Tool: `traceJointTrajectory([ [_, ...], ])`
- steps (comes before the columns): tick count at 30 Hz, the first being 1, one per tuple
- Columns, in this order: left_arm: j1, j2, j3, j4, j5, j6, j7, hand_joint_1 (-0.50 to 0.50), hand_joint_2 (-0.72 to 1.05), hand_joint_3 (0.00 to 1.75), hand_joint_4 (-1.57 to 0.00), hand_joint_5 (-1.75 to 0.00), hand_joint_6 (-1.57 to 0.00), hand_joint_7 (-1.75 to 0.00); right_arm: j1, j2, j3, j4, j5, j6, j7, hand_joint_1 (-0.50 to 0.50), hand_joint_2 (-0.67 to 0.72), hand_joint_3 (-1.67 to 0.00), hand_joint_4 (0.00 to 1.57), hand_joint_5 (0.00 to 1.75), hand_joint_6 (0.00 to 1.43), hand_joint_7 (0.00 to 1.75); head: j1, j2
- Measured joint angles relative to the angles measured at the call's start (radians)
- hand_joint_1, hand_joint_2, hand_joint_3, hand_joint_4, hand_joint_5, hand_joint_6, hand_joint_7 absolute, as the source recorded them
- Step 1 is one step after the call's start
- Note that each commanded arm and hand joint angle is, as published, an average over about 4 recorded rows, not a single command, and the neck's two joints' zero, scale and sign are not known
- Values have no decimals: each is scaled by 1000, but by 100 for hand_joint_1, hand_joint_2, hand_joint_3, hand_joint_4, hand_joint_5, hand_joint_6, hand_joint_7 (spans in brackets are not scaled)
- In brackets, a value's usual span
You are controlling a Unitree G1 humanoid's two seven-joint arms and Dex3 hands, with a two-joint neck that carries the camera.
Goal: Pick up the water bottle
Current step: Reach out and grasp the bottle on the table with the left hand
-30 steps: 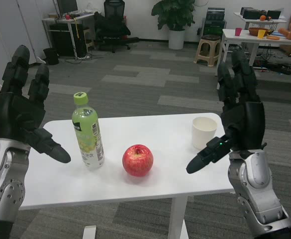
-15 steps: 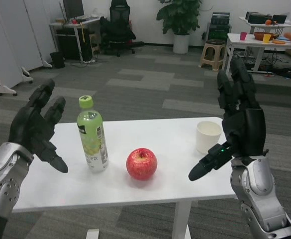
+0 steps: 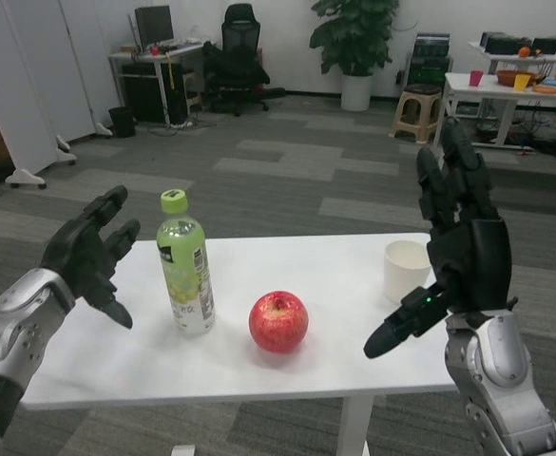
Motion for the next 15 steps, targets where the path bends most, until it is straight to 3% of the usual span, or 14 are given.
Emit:
traceJointTrajectory([
  [15, -190, -3, -240, 330, -18, -5, -8, -48, -55, 9, 0, 0, 0, 0, -19, 6, 35, 28, 4, 0, 0, -46, 53, 0, 0, 0, 0, 0, 28, 7],
])
